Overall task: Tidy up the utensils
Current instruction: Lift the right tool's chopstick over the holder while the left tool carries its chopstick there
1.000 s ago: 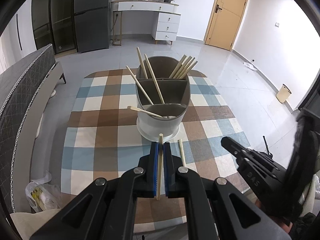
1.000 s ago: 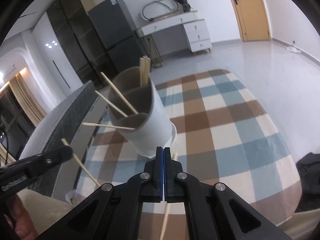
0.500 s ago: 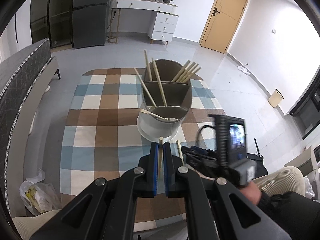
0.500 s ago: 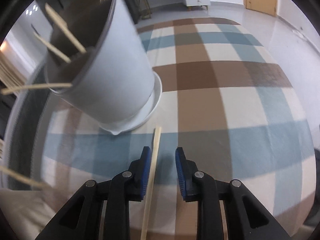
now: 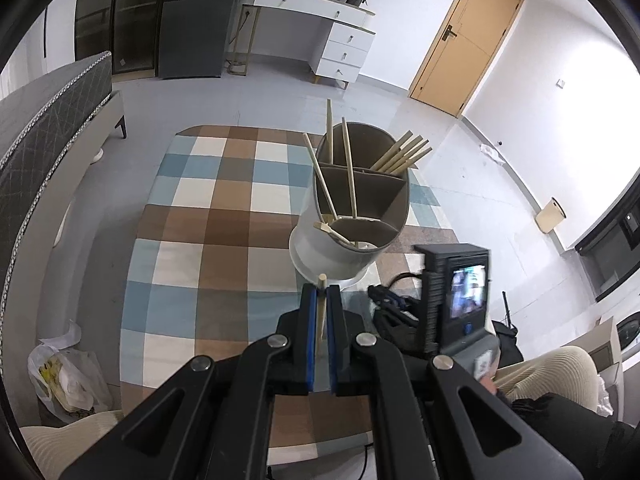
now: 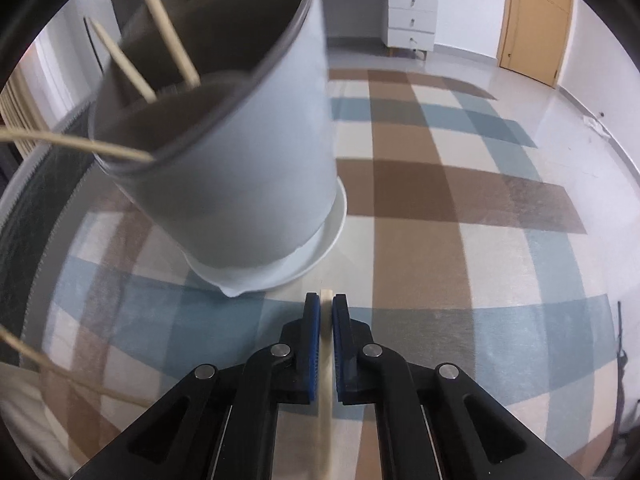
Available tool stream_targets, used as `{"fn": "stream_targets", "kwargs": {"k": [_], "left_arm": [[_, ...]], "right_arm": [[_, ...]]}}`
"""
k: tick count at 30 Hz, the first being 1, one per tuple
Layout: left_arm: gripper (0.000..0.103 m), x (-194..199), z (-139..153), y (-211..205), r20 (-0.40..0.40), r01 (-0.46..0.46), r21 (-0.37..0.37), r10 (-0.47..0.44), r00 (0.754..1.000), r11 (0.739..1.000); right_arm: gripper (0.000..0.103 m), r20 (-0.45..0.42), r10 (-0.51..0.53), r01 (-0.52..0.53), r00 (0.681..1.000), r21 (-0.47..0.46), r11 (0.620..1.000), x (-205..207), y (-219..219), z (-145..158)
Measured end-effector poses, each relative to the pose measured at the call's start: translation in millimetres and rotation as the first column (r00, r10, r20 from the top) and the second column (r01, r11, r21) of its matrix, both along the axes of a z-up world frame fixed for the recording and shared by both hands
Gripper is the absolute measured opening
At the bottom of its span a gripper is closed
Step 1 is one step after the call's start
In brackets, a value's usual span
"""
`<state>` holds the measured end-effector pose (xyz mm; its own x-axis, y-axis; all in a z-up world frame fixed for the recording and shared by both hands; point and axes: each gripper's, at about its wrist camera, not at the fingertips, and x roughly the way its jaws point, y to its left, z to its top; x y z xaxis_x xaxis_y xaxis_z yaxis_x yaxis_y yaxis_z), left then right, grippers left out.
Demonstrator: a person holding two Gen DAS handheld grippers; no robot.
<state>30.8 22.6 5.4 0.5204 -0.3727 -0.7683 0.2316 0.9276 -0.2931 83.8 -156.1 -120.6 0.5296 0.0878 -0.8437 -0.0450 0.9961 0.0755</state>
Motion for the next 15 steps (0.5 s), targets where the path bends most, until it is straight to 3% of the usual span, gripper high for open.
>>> {"fn": "stream_targets", "kwargs": {"k": [9, 15], "left_arm": [[0.001, -18, 17, -13, 0.034, 0.014, 0.063, -0.016, 0.999, 0.998], [0.001, -32, 35, -24, 0.050, 0.021, 0.102, -0.026, 0.998, 0.995]], "right_arm": [[0.006, 0.230, -0.039, -0.013, 0.972, 0.220, 0.975, -54, -29, 77], [0.006, 0.310, -0.066, -0.032, 0.949, 0.300, 0.953, -66, -29, 110]]}}
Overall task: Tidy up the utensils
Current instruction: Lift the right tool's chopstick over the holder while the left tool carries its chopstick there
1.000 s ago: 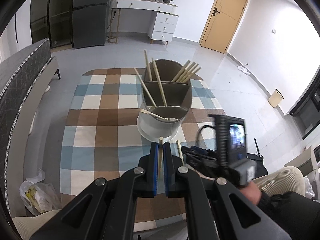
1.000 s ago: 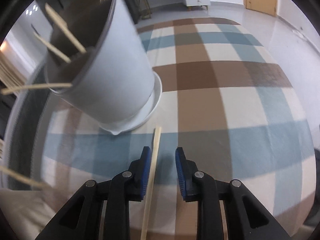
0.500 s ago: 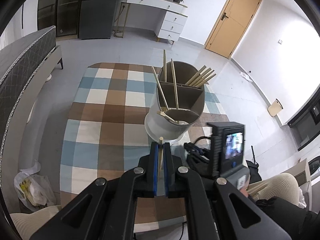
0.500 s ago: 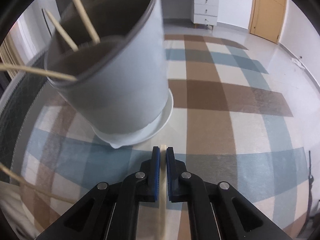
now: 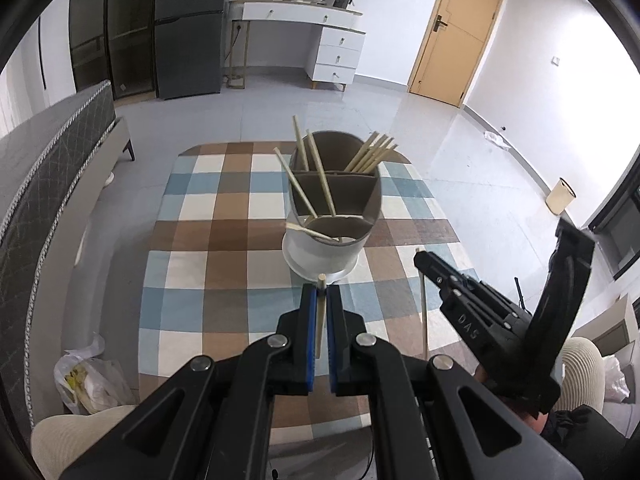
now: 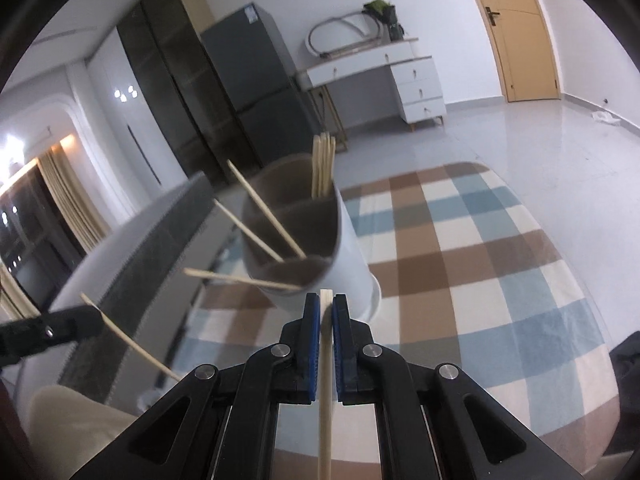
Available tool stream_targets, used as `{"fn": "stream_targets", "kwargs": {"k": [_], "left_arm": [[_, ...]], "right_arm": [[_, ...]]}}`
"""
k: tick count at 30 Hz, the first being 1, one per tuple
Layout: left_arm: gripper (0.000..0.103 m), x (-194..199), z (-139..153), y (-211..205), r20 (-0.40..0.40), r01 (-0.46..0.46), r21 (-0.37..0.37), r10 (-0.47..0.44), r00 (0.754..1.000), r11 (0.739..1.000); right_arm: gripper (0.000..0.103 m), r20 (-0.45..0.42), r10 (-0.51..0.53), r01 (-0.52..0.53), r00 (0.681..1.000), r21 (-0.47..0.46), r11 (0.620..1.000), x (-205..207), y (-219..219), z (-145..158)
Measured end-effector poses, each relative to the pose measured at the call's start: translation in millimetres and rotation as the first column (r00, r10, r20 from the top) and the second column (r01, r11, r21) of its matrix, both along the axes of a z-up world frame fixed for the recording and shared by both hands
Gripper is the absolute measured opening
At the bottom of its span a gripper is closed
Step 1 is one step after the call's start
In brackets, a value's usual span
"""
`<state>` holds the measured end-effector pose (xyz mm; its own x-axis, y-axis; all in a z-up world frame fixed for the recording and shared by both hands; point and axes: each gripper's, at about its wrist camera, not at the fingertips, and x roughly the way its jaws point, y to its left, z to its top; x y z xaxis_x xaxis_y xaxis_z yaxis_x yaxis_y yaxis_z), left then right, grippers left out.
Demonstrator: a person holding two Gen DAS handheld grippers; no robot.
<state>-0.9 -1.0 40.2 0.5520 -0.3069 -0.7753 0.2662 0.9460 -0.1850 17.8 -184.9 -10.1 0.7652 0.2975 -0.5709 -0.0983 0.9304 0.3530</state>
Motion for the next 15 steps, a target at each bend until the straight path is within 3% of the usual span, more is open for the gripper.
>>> {"fn": "stream_targets", "kwargs": {"k": [7, 15], "left_arm": [[0.001, -11, 33, -5, 0.044, 0.015, 0.013, -0.016, 0.999, 1.000], [0.001, 2, 84, 1, 0.078, 0.031, -0.029, -0.029, 0.997, 0.999]], "right_arm": [[0.006, 0.153, -0.029, 0.019, 0.988, 0.069, 0.997, -6, -6, 51], [0.006, 0.388, -0.074, 0.046, 0.919, 0.082, 0.996, 11, -10, 130]]}}
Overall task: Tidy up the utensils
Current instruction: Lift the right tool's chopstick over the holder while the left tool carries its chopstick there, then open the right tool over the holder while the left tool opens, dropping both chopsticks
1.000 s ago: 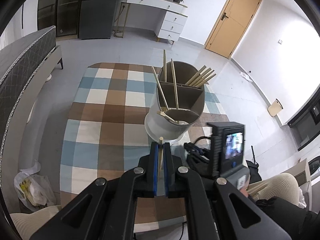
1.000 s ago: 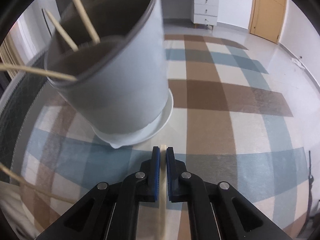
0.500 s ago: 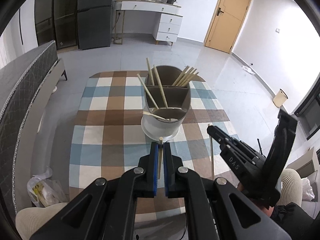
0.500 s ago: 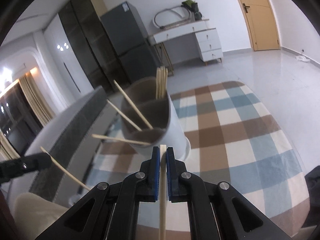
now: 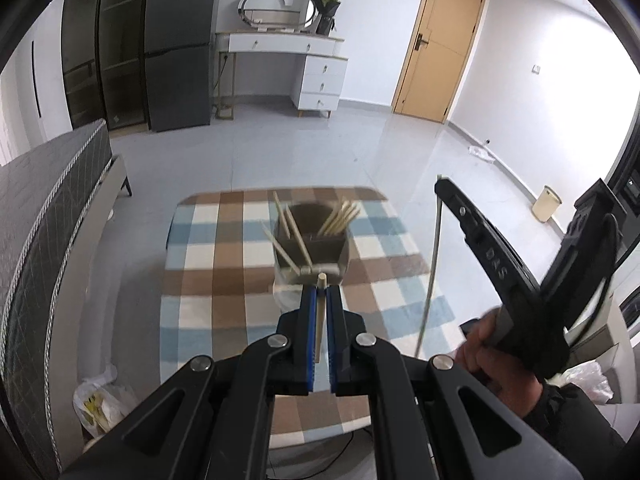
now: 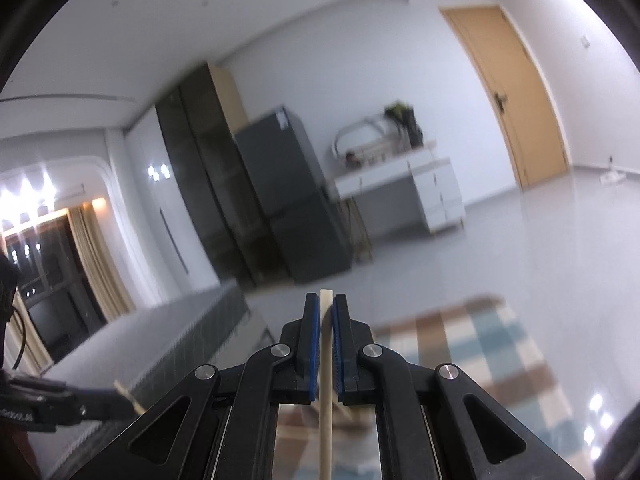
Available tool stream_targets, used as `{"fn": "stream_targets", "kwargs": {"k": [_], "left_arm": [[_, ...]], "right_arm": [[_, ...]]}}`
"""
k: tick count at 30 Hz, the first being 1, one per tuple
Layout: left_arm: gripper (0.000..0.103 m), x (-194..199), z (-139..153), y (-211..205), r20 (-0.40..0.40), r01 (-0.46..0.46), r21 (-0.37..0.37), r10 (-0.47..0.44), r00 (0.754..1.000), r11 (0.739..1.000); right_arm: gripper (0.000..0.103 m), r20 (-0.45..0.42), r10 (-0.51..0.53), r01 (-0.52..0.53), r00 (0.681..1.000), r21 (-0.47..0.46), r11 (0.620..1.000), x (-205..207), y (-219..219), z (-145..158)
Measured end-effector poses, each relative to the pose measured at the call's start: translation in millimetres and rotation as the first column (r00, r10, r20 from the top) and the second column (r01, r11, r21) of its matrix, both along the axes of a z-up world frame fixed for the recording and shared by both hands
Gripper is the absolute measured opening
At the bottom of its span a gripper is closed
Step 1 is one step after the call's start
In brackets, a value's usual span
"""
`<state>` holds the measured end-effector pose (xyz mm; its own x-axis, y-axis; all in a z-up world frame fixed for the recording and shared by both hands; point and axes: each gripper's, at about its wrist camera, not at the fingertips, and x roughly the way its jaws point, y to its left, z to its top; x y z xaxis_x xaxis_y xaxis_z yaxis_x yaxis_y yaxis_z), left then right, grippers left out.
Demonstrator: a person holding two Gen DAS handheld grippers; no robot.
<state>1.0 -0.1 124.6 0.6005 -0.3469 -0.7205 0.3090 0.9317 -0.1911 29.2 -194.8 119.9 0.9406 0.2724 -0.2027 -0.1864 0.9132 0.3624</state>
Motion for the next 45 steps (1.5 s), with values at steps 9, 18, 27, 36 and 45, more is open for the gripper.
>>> {"fn": "stream_targets", "kwargs": {"k": [9, 18, 27, 36, 45], "left_arm": [[0.001, 42, 48, -2, 0.052, 0.012, -0.038, -0.010, 0.999, 0.999], [0.001, 107, 39, -13, 0.056, 0.024, -0.019, -0.023, 0.998, 1.000], [0.000, 161, -9, -22, -0.010, 0.047, -0.008, -0.047, 0.999, 0.999], [0.001, 170, -25, -23, -0.032, 0.058, -0.023, -0.059, 0.998, 0.998], [0.001, 160, -40, -28, -0.059, 0.079, -0.033, -0.080, 0.995, 0.996]], "right_arm": [[0.006, 0.088, -0.091, 0.081, 0.992, 0.106, 0.991, 61, -3, 39], [0.006, 0.059, -0.147, 0.141, 0.987, 0.099, 0.985, 130, 13, 18], [0.006, 0.033, -0.204, 0.201, 0.978, 0.075, 0.977, 156, 16, -25], [0.006, 0.025, -0.131, 0.131, 0.991, 0.009, 0.991, 131, 19, -43], [0.009, -0.037, -0.020, 0.016, 0.999, -0.087, 0.996, 100, 25, -47]]}}
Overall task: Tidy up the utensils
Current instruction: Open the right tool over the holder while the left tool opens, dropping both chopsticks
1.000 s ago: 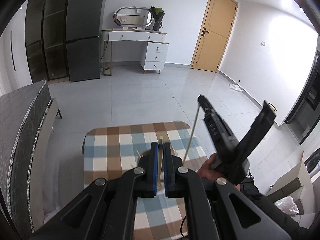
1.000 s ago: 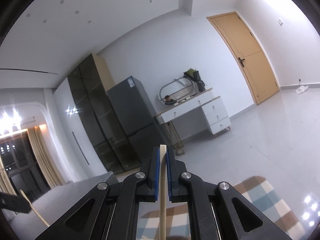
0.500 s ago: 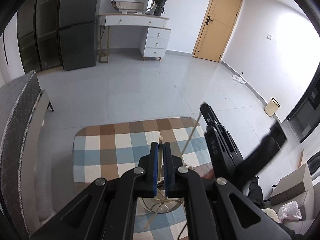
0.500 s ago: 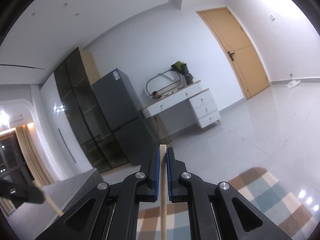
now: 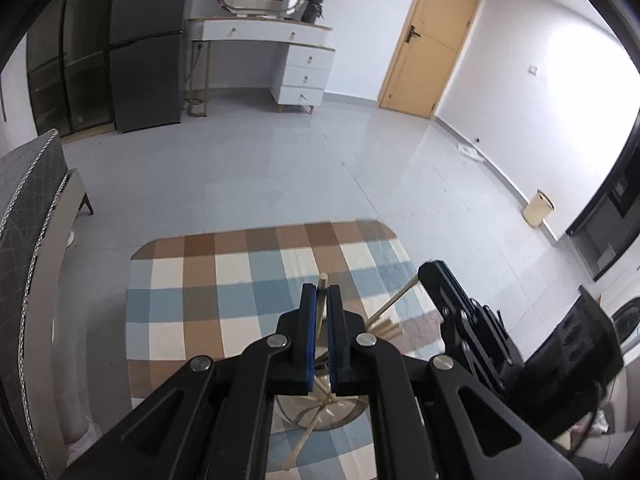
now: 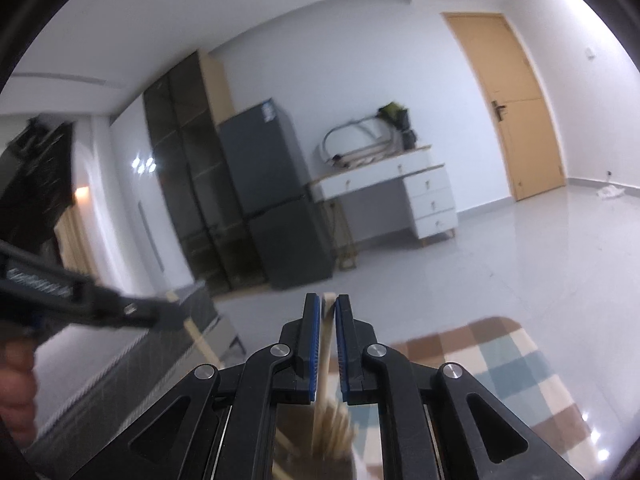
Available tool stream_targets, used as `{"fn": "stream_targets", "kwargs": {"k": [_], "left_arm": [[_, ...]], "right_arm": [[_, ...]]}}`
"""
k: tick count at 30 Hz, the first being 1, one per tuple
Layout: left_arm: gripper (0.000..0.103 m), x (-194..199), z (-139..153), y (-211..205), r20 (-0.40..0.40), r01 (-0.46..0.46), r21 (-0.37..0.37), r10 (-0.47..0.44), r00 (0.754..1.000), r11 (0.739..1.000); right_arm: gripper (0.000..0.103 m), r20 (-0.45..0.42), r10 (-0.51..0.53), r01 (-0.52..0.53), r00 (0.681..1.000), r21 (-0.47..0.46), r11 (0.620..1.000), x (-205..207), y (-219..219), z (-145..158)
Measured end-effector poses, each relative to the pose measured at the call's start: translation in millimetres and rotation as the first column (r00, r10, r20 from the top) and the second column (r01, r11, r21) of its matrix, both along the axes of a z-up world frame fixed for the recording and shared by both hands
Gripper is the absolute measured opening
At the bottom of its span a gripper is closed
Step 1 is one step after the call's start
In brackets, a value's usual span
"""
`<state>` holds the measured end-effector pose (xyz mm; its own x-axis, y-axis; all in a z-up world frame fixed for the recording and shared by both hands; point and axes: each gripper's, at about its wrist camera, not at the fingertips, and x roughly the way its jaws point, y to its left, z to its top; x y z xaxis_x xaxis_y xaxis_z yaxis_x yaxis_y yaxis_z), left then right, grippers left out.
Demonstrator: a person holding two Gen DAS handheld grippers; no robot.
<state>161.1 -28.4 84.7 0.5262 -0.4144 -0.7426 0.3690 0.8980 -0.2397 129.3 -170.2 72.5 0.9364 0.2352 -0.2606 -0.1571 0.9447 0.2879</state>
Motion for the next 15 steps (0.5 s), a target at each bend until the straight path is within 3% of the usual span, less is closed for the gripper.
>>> {"fn": "stream_targets", "kwargs": {"k": [2, 5, 7, 10, 12, 15], "left_arm": [[0.002, -2, -5, -5, -0.014, 0.018, 0.013, -0.018, 1.000, 1.000], [0.015, -8, -10, -1, -0.034, -0.018, -0.010, 0.017, 0.999, 1.000], [0.034, -13, -7, 5, -0.038, -0.051, -0.046, 0.050, 0.998, 0.998], [0.052, -27, -1, 9, -0.002, -0.086, -0.036, 0.086, 0.996, 0.996], [0.055, -36, 3, 12, 0.009, -0.106, -0.033, 0.106, 0.994, 0.994], [0.061, -53, 12, 19, 0.041, -0.139, -0.036, 0.140, 0.989, 0.990]], "right_arm": [[0.009, -0.033, 0.041, -0.041, 0.999, 0.001, 0.999, -5, 2, -2], [0.016, -0.099, 0.074, -0.072, 0.992, 0.022, 0.997, -15, -5, -5], [0.023, -0.139, 0.097, -0.090, 0.986, 0.058, 0.994, -25, -14, -5], [0.040, -0.181, 0.088, -0.079, 0.980, 0.052, 0.995, -40, -21, -5], [0.040, -0.186, 0.093, -0.081, 0.978, 0.068, 0.994, -50, -25, 0], [0.049, -0.172, 0.082, -0.072, 0.982, 0.060, 0.996, -68, -30, 8]]}}
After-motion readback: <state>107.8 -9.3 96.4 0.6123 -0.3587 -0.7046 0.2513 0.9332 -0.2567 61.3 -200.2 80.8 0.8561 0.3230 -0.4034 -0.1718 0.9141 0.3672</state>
